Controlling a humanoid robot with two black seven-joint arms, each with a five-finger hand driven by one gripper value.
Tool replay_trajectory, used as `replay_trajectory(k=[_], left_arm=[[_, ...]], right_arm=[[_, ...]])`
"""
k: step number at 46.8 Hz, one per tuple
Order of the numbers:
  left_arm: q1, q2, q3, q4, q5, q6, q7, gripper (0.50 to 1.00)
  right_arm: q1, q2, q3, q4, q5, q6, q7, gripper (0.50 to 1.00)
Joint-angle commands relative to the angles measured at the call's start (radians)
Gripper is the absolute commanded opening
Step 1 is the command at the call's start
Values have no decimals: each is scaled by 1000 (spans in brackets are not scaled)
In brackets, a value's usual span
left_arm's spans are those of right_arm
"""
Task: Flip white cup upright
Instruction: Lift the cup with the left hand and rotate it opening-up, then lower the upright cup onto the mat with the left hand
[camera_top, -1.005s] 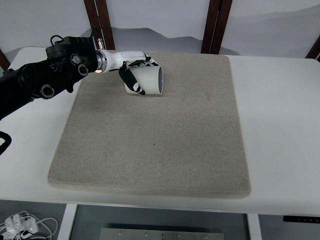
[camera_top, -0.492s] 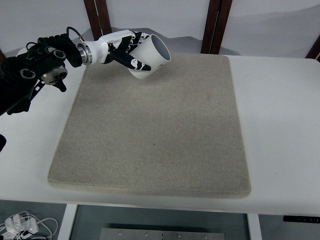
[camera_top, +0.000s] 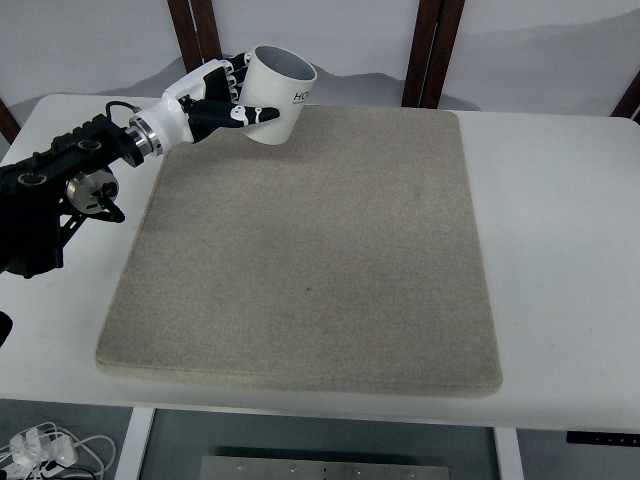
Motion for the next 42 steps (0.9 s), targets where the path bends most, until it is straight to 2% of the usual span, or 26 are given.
replay_trajectory(k=[1, 8, 26, 35, 42], left_arm=[[14, -2, -13, 3, 1, -11, -41, 521], [23, -8, -14, 29, 0, -21, -129, 525], [51, -62, -11, 93, 6, -34, -129, 525], [51, -99, -10, 170, 9, -24, -129, 523], [71, -113, 1, 175, 14, -21, -129, 523]], right_arm=[[0, 0, 0, 0, 0, 0, 0, 952], [0, 0, 1, 0, 0, 0, 0, 952], [1, 0, 0, 0, 0, 0, 0, 952], [0, 0, 1, 0, 0, 0, 0, 952], [0, 0, 0, 0, 0, 0, 0, 952]])
